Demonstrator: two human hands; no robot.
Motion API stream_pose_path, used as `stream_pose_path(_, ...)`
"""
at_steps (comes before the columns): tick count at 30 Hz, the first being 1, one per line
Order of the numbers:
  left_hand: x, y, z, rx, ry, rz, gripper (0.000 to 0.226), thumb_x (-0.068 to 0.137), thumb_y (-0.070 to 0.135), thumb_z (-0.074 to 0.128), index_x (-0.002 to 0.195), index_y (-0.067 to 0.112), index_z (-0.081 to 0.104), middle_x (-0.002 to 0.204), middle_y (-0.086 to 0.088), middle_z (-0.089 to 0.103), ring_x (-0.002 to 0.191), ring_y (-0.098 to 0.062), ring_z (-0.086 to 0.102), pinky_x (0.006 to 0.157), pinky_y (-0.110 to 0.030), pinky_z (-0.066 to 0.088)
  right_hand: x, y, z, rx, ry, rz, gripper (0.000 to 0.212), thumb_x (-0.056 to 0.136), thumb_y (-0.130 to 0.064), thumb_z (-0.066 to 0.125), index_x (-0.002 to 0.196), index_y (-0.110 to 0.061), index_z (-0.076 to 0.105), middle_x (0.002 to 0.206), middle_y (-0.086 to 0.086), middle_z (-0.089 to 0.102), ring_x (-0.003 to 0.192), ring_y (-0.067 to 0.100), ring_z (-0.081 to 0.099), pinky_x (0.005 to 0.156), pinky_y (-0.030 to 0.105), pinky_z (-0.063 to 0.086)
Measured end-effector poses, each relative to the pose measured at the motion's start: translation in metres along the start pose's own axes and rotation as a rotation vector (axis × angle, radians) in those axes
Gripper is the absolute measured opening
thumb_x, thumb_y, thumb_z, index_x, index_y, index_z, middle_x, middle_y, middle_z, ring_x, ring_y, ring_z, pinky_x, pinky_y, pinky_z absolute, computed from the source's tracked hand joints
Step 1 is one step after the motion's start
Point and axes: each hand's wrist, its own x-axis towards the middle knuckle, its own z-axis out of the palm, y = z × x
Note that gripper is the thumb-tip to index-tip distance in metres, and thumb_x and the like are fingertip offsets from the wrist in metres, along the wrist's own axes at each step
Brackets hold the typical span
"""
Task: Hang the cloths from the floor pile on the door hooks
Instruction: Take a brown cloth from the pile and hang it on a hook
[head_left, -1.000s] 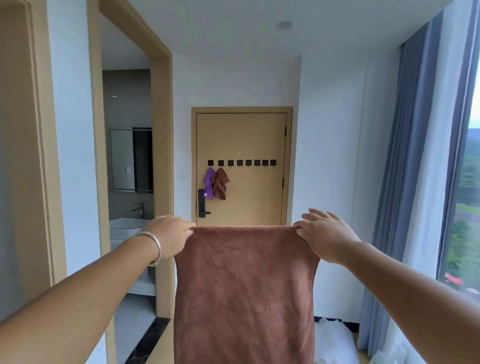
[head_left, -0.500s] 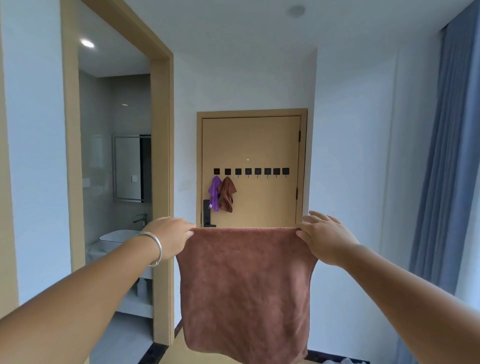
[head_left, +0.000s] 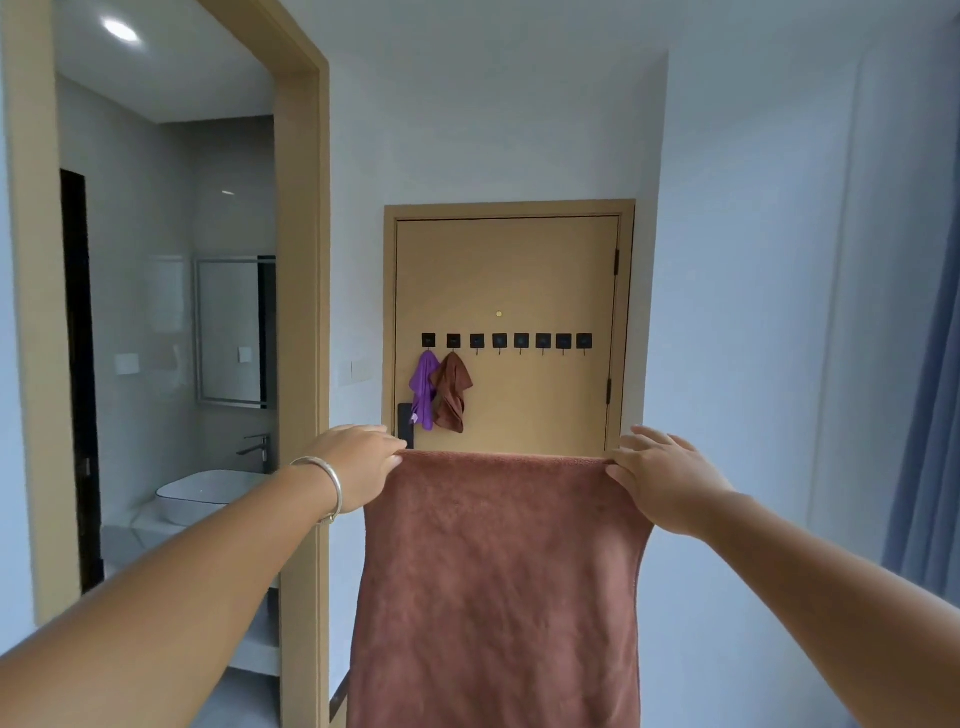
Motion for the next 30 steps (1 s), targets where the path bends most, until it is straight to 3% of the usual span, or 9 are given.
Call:
stream_pose_path(6, 0.093, -0.074, 0.051, -0.027, 0.057, 0.012, 0.027, 0.098, 0.028, 0.031, 0.079, 0.028, 0.051, 0.082, 0.009, 0.049, 0.081, -0.012, 0.051, 0.080, -0.034, 0.045, 0.107, -0.010, 0.034, -0.003, 0.020, 0.016, 0.043, 0.103, -0.043, 0.020, 0.135, -0.036, 0.049, 0.142, -0.012, 0.043, 0.145, 0.015, 0.017, 0.116, 0.033, 0.019)
stream_pose_path(12, 0.163, -0.130, 0.108, -0.046, 0.074, 0.010, 0.027, 0.097, 0.032, 0.031, 0.083, 0.031, 0.055, 0.084, 0.011, 0.052, 0.086, -0.014, 0.054, 0.076, -0.032, 0.045, 0.188, -0.021, 0.080, -0.010, -0.004, 0.026, 0.044, 0.103, -0.043, 0.019, 0.137, -0.037, 0.046, 0.145, -0.010, 0.042, 0.145, 0.014, 0.017, 0.116, 0.036, 0.019)
stream_pose_path(17, 0.209, -0.161, 0.160, -0.032, 0.001, -0.012, 0.031, 0.098, 0.034, 0.028, 0.092, 0.032, 0.059, 0.107, 0.010, 0.059, 0.111, -0.015, 0.054, 0.087, -0.034, 0.046, 0.246, -0.024, 0.123, -0.037, -0.057, 0.007, 0.043, 0.104, -0.039, 0.020, 0.141, -0.038, 0.041, 0.148, -0.012, 0.038, 0.147, 0.015, 0.014, 0.118, 0.035, 0.016)
stream_pose_path(26, 0.331, -0.193, 0.231, -0.009, -0.063, -0.011, 0.032, 0.098, 0.031, 0.027, 0.100, 0.027, 0.059, 0.110, 0.009, 0.059, 0.117, -0.016, 0.050, 0.095, -0.036, 0.042, 0.379, 0.012, 0.215, -0.004, -0.072, 0.010, 0.042, 0.104, -0.042, 0.021, 0.140, -0.038, 0.042, 0.150, -0.011, 0.036, 0.146, 0.014, 0.014, 0.118, 0.040, 0.014)
stream_pose_path(30, 0.400, -0.206, 0.247, -0.026, -0.036, -0.040, 0.033, 0.099, 0.032, 0.026, 0.091, 0.028, 0.057, 0.106, 0.009, 0.060, 0.119, -0.016, 0.050, 0.095, -0.036, 0.042, 0.459, 0.040, 0.240, -0.004, -0.041, 0.017, 0.042, 0.104, -0.040, 0.020, 0.141, -0.039, 0.041, 0.151, -0.011, 0.035, 0.146, 0.014, 0.014, 0.118, 0.043, 0.012)
